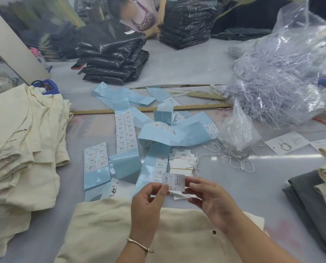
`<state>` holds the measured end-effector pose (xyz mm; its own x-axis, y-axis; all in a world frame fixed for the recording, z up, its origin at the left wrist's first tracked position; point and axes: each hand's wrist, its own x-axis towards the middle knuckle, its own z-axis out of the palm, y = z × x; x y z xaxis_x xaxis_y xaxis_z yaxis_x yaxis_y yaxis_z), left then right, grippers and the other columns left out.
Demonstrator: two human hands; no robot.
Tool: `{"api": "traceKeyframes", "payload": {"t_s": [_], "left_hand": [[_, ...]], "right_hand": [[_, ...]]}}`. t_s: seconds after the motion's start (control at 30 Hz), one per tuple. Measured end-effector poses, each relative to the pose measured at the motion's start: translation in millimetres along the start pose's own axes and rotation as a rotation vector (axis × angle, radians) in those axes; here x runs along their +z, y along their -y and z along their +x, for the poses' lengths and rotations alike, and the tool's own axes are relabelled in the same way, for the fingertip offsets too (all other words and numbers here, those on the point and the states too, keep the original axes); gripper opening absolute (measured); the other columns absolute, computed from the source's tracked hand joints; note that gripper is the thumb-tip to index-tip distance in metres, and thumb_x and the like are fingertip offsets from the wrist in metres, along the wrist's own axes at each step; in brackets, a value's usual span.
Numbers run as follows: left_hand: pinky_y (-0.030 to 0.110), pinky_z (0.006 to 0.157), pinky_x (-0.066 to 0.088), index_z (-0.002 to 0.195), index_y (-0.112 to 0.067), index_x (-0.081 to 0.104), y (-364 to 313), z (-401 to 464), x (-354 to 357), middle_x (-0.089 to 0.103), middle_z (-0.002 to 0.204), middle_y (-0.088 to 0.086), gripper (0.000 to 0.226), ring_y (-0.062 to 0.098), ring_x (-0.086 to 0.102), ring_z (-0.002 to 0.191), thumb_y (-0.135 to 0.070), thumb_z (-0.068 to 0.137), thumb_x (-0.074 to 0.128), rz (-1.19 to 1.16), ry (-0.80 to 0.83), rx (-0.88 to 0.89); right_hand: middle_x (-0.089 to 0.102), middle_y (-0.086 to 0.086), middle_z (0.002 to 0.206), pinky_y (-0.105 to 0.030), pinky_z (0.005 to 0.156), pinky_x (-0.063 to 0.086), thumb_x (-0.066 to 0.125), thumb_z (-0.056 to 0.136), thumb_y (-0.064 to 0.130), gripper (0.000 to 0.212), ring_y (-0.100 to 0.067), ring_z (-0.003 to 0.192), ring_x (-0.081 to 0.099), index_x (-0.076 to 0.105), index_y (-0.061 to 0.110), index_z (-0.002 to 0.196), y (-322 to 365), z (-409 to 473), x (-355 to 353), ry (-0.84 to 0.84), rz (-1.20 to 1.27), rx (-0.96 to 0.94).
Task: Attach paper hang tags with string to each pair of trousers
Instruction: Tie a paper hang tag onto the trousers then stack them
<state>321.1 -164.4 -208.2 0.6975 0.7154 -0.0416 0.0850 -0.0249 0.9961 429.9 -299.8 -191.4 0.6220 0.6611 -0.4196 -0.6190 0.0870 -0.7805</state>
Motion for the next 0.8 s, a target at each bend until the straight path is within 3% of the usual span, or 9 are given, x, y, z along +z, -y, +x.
{"api": "traceKeyframes", "payload": {"t_s": [0.07,0.13,0.23,0.33,0.43,0.57,0.7,0.8], "left_hand": [[0.014,0.063,0.047,0.070,-0.016,0.072,4.1,1.6,-2.7,0.071,0.070,0.004,0.018,0.008,0.060,0.066,-0.008,0.086,0.069,-0.019,-0.039,0.001],[0.013,0.061,0.045,0.069,-0.016,0.071,7.0,5.0,-8.6,0.069,0.068,0.001,0.022,0.004,0.059,0.064,-0.006,0.088,0.067,-0.051,-0.085,-0.018],[0.017,0.060,0.044,0.077,-0.017,0.070,11.6,15.2,-21.7,0.066,0.066,-0.007,0.016,0.001,0.056,0.063,-0.008,0.089,0.065,-0.137,-0.241,-0.054],[0.012,0.059,0.046,0.106,-0.026,0.069,15.4,21.6,-29.5,0.068,0.073,-0.012,0.022,0.002,0.059,0.063,-0.010,0.092,0.062,-0.089,-0.269,0.002],[0.013,0.065,0.047,0.135,-0.033,0.050,22.7,21.6,-25.6,0.066,0.084,-0.012,0.055,0.006,0.062,0.073,-0.007,0.090,0.065,0.276,-0.091,0.275],[0.017,0.076,0.047,0.149,-0.038,0.023,32.2,31.9,-16.7,0.069,0.103,-0.014,0.086,0.001,0.059,0.090,-0.008,0.083,0.070,0.653,0.079,0.528],[0.012,0.078,0.039,0.151,-0.046,0.005,37.1,46.1,-10.8,0.068,0.110,-0.016,0.107,0.003,0.058,0.097,-0.016,0.078,0.077,0.804,0.203,0.578],[0.009,0.082,0.035,0.144,-0.059,-0.009,41.0,53.5,-7.7,0.067,0.116,-0.017,0.114,0.002,0.059,0.105,-0.026,0.077,0.077,0.830,0.285,0.521]], "right_hand": [[0.074,-0.011,0.097,-0.023,0.069,0.048,0.067,0.070,0.011,0.032,-0.015,0.082,0.066,0.076,0.009,0.101,-1.4,2.9,-1.7,0.003,-0.142,-0.011],[0.075,-0.007,0.096,-0.026,0.072,0.048,0.065,0.081,0.003,0.025,-0.017,0.083,0.065,0.076,0.015,0.100,-2.7,11.0,-8.3,-0.075,-0.300,-0.068],[0.072,0.006,0.102,-0.028,0.085,0.048,0.073,0.083,0.014,0.022,-0.014,0.091,0.062,0.072,0.025,0.102,-3.7,30.1,-21.0,-0.313,-0.929,-0.315],[0.058,0.008,0.128,-0.027,0.099,0.036,0.074,0.080,0.037,0.044,-0.015,0.120,0.050,0.065,0.023,0.121,-8.6,50.1,-20.6,-0.156,-1.533,-0.535],[0.051,0.005,0.133,-0.031,0.098,0.031,0.066,0.079,0.055,0.053,-0.020,0.125,0.043,0.062,0.023,0.122,-14.4,61.8,-12.6,0.010,-1.880,-0.515],[0.066,0.000,0.106,-0.034,0.088,0.042,0.076,0.070,0.051,0.038,-0.025,0.100,0.061,0.075,0.021,0.092,-16.8,64.2,-7.8,0.029,-1.956,-0.651],[0.060,0.007,0.119,-0.032,0.096,0.029,0.057,0.084,0.059,0.041,-0.018,0.114,0.051,0.071,0.027,0.105,-13.7,69.5,-10.5,0.089,-1.995,-0.523],[0.064,0.008,0.107,-0.031,0.092,0.035,0.062,0.085,0.050,0.029,-0.017,0.102,0.057,0.073,0.027,0.098,-6.0,65.6,-7.7,0.126,-1.978,-0.568]]}}
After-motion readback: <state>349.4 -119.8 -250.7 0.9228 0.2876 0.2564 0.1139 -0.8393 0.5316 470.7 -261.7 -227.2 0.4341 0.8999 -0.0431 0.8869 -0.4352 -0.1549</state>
